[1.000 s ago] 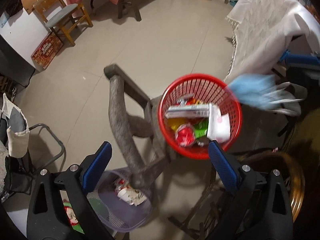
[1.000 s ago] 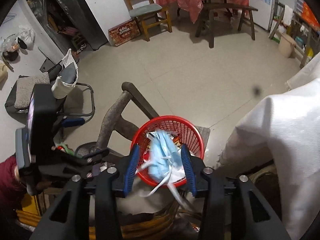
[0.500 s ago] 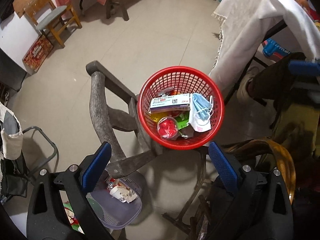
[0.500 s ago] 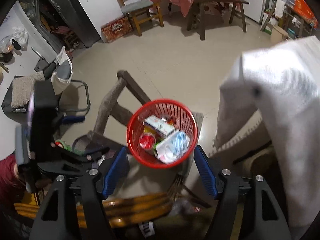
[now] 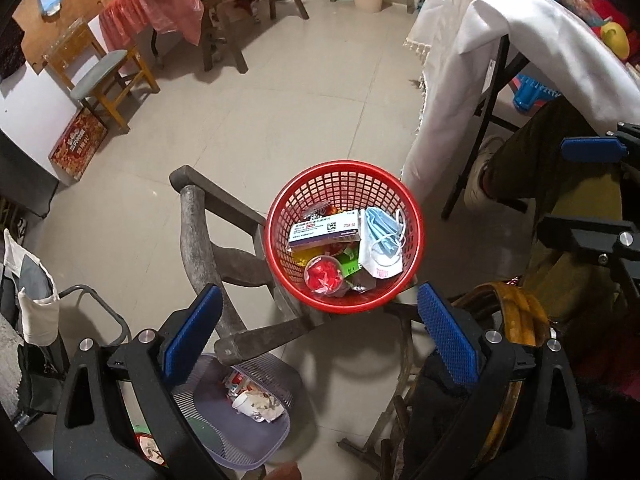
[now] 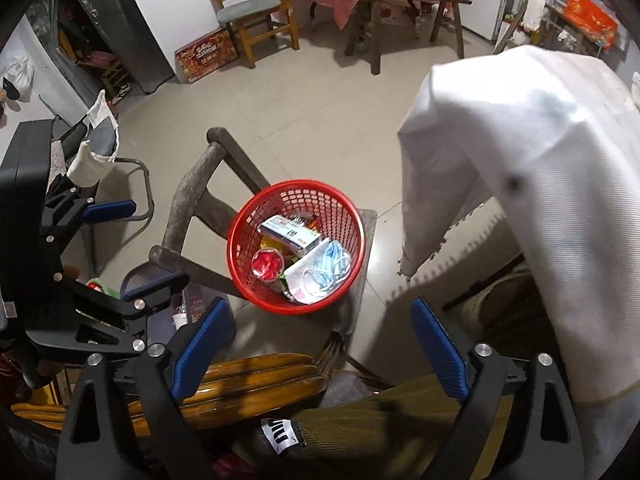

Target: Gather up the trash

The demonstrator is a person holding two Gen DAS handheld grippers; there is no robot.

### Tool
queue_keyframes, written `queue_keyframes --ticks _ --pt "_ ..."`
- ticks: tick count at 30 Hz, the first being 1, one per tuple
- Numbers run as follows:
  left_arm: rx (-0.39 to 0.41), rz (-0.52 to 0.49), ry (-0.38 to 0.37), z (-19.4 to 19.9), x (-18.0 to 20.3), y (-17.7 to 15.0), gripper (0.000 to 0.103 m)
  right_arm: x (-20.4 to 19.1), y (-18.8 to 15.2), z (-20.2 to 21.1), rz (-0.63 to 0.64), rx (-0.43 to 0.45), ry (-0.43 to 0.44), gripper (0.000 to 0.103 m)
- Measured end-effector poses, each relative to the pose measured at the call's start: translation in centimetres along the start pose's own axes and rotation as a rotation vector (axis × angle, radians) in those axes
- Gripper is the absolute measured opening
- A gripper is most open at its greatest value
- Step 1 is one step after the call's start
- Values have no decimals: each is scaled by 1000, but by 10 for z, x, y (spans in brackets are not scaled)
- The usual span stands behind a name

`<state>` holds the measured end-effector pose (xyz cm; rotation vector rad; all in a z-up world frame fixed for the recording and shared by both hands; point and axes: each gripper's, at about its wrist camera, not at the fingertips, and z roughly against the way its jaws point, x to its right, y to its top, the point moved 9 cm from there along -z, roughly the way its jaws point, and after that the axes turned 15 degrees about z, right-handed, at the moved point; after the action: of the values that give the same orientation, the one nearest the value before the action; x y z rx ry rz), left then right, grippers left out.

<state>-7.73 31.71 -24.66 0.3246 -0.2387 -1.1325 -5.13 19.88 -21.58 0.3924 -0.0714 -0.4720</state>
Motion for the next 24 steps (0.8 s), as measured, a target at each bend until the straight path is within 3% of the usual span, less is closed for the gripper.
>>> queue_keyframes --ticks 18,24 --pt "8 10 -16 3 2 5 94 1 -2 -2 3 -12 0 91" --pt "36 -14 18 5 3 5 94 0 -2 -2 3 -12 -1 91"
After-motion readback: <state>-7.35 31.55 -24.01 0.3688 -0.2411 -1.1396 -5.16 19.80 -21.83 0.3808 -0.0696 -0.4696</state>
